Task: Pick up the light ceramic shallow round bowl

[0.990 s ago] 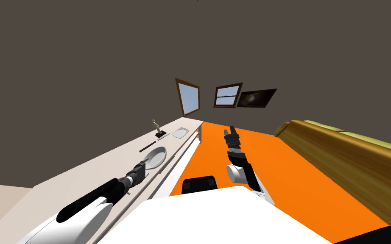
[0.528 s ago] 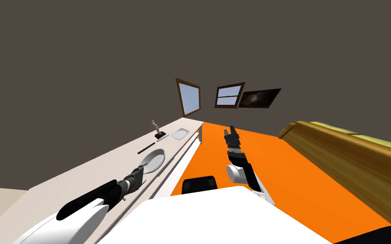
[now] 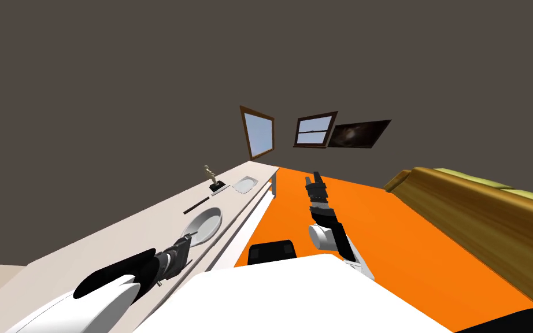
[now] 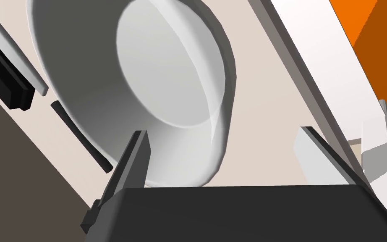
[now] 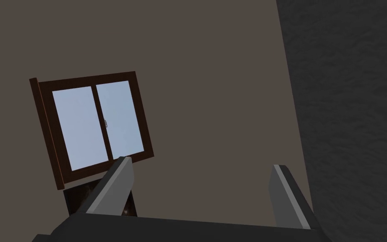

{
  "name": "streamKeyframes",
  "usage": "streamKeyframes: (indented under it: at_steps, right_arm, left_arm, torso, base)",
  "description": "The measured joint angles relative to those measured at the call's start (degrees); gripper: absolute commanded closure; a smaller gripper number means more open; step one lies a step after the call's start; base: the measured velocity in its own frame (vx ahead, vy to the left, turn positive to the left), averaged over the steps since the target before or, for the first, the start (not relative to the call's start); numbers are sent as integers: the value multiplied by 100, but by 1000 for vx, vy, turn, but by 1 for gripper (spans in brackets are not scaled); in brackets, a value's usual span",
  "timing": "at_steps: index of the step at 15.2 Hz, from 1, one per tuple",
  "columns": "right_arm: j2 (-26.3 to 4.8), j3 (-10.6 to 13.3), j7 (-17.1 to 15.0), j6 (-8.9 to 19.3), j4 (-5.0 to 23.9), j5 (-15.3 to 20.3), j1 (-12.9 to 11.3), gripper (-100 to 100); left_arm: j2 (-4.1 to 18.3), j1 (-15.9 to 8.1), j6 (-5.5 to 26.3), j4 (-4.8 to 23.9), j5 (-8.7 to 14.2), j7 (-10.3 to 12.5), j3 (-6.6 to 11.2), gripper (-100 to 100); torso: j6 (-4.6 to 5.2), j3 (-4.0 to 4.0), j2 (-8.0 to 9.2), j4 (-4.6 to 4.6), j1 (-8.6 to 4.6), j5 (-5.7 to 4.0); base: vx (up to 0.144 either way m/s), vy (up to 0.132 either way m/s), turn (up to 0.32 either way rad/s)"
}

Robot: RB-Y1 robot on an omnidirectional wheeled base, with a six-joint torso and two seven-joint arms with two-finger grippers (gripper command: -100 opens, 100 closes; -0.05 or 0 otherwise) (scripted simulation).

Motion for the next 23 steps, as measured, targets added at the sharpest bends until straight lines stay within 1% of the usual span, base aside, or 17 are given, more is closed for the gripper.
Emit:
streamKeyframes:
  at_steps: [8, 9, 10, 14, 15, 20, 23]
  right_arm:
    - [0, 0, 0, 0, 0, 0, 0, 0]
    - [0, 0, 0, 0, 0, 0, -1, 0]
    - [0, 0, 0, 0, 0, 0, -1, 0]
    - [0, 0, 0, 0, 0, 0, -2, 0]
    - [0, 0, 0, 0, 0, 0, -2, 0]
    - [0, 0, 0, 0, 0, 0, -1, 0]
    - [0, 0, 0, 0, 0, 0, -1, 0]
  left_arm:
    - [183, 74, 740, -17, 338, 89, 160, -100]
    - [186, 73, 774, -18, 342, 97, 160, -100]
    - [172, 49, 751, 40, 326, 81, 139, -100]
    - [72, -86, 534, 388, 201, -46, -12, -100]
    - [71, -94, 515, 410, 199, -59, -17, 100]
    - [68, -89, 520, 412, 203, -57, -21, 100]
    - [128, 3, 632, 196, 280, 7, 79, 100]
  torso:
    - [0, 2, 3, 1, 0, 0]
    - [1, 5, 10, 2, 2, 1]
    - [2, 11, 20, 4, 4, 2]
    - [1, 26, 46, 10, 5, 2]
    - [0, 26, 45, 10, 6, 2]
    - [2, 24, 39, 11, 6, -1]
    - [0, 23, 35, 13, 5, -7]
  base:
    - [71, -14, 18]
    - [12, -7, -30]
    - [-8, -12, -58]
    - [-23, -8, -39]
    - [0, 0, 0]
    - [1, 1, 8]
    - [21, 12, 54]
